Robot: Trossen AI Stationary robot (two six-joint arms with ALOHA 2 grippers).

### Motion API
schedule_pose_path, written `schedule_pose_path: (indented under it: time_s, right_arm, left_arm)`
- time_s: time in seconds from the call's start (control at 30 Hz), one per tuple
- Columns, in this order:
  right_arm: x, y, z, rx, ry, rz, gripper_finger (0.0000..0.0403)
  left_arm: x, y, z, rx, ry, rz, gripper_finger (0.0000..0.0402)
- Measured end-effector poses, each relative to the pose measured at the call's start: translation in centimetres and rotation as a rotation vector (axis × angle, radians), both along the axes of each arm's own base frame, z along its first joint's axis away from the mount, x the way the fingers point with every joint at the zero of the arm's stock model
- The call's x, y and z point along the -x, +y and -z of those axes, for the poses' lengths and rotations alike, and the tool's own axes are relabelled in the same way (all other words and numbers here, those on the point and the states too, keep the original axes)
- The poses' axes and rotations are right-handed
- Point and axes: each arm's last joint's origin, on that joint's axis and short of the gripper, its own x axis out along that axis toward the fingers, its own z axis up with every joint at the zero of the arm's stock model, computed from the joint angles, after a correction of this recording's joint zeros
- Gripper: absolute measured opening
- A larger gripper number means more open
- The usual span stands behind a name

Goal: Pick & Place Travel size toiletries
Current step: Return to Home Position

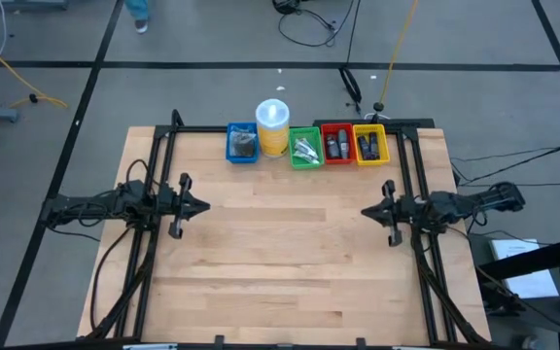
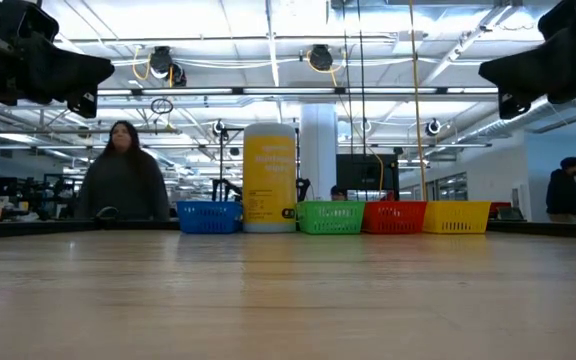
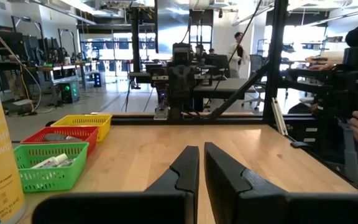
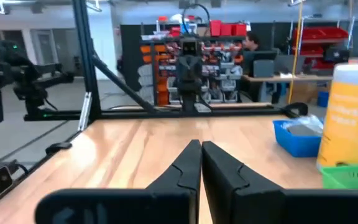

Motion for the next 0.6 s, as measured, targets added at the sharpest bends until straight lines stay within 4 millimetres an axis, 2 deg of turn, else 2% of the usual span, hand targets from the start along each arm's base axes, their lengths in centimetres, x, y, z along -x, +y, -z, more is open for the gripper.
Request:
schedule_pose_path:
  time_s: [0.2,0.43,0.6]
  right_arm:
    - [-0.09,-0.55,0.15,-0.058,0.014,0.052,0.0009]
    - [-0.1,-0.63,0.21,-0.003,0.021,0.063,0.0009]
    - [-0.12,-0.63,0.03,-0.003,0.004,0.066,0.0008]
  left_arm:
    - [0.0,0.0,0.0,0.0,0.0,0.0,0.0019]
    - [0.0,0.0,0.0,0.0,-0.001,0.0,0.0002]
    - [0.0,0.0,0.0,0.0,0.0,0.0,0.0013]
